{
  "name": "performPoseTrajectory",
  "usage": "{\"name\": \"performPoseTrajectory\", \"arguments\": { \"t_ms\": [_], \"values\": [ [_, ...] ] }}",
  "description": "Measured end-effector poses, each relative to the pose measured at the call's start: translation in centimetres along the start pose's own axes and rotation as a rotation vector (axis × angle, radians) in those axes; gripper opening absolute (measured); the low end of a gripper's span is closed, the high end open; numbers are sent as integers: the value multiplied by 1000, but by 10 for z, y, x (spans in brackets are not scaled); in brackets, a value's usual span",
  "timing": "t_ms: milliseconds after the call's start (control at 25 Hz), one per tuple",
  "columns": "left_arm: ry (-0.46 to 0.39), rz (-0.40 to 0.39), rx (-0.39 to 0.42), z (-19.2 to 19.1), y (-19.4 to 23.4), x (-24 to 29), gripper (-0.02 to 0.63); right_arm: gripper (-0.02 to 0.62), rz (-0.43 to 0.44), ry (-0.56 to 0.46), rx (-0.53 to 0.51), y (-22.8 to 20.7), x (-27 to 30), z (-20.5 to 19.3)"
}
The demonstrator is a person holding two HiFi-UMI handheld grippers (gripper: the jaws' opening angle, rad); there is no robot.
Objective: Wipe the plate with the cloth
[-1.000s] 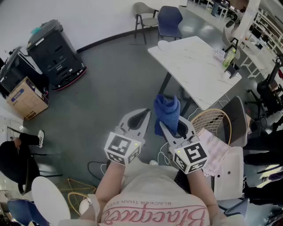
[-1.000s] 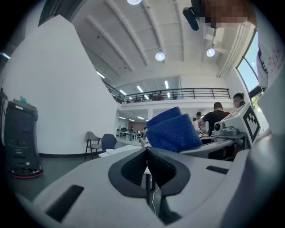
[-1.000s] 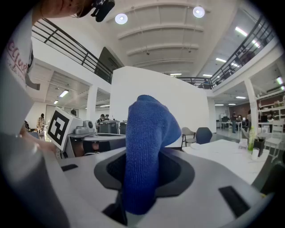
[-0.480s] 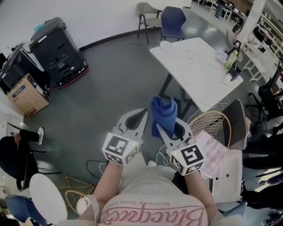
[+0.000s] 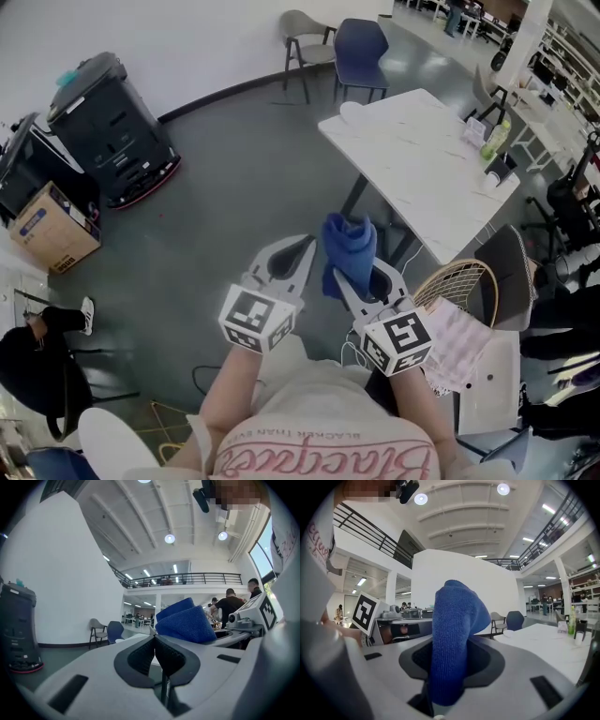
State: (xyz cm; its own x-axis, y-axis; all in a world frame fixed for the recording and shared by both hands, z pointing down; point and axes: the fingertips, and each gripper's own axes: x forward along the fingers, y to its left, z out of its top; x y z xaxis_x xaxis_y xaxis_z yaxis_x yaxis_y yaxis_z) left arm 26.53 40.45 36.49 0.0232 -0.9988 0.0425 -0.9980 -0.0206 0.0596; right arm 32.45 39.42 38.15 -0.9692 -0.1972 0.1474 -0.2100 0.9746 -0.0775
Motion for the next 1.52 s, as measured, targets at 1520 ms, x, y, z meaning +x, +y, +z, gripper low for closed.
{"name": "performPoseTrajectory", "arguments": {
  "t_ms": [1520],
  "values": [
    [14,-198,-53,4,246,100,2,137,-251,26,22,-49,246,26]
  ]
}}
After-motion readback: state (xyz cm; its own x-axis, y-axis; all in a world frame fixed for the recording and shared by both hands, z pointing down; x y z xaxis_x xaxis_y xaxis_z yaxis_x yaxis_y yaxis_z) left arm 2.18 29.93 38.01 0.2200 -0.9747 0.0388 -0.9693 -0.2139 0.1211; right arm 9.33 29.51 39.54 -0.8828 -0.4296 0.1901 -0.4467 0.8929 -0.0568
